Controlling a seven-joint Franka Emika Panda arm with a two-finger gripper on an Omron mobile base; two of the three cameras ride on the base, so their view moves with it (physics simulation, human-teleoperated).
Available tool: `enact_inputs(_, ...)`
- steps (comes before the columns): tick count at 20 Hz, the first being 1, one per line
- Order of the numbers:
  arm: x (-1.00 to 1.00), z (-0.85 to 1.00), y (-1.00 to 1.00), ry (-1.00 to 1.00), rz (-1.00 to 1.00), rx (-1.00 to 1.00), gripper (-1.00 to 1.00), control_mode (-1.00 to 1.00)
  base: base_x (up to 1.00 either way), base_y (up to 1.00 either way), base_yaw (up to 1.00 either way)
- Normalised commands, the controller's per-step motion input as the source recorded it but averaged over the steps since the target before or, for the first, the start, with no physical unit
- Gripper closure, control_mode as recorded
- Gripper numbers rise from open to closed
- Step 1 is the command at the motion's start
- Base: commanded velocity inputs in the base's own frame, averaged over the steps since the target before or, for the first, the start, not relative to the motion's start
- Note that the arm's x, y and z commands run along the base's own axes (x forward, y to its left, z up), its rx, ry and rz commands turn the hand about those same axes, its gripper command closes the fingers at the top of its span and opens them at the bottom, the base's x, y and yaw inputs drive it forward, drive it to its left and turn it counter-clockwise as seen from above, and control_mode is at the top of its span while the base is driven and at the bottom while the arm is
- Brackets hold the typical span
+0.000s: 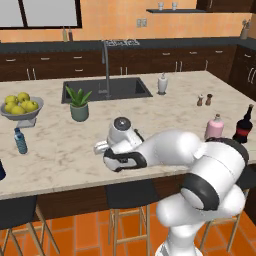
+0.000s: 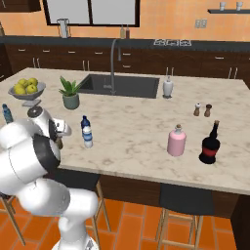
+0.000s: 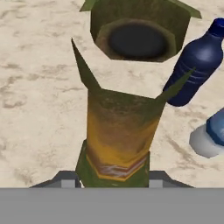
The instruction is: Move the plastic bottles in the middle to the plastics group, and the glass bottles in the middle to the glass group.
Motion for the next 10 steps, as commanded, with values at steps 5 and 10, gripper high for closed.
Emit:
enact_inputs(5, -0.93, 0.91, -0.54, -0.02, -0.08, 0.00, 1.00, -1.00, 0.00, 0.00, 0.00)
enact_inputs(10, -0.75, 0.96, -0.66, -0.01, -0.12, 0.01, 1.00, -1.00, 0.00, 0.00, 0.00)
